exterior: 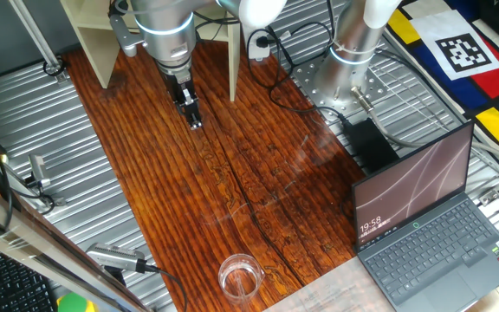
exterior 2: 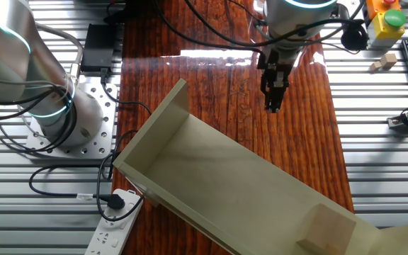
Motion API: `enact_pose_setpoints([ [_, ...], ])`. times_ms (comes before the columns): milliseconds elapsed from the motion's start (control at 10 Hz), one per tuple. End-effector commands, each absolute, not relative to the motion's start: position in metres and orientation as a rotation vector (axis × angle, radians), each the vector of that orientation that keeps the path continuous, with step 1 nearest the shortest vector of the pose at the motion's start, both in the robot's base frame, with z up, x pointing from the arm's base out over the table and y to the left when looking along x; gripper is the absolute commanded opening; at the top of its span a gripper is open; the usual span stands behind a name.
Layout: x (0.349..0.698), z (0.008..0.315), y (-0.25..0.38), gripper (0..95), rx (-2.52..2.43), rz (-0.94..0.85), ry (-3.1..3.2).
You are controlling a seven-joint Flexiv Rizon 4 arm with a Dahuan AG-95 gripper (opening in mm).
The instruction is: Take the object down from the shelf
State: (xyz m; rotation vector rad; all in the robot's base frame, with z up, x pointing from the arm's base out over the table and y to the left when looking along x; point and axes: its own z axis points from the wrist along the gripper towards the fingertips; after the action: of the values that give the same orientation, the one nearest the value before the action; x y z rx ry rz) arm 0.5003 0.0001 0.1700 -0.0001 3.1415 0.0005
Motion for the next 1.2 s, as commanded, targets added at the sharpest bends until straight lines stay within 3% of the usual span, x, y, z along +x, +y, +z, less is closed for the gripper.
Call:
enact_pose_setpoints([
  [100,0.500,0.170,0.000,0.0,-0.656,0.216,3.077],
  [1000,0.503,0.173,0.000,0.0,-0.728,0.186,3.098],
  [1200,0.506,0.180,-0.008,0.0,-0.968,0.063,3.133],
])
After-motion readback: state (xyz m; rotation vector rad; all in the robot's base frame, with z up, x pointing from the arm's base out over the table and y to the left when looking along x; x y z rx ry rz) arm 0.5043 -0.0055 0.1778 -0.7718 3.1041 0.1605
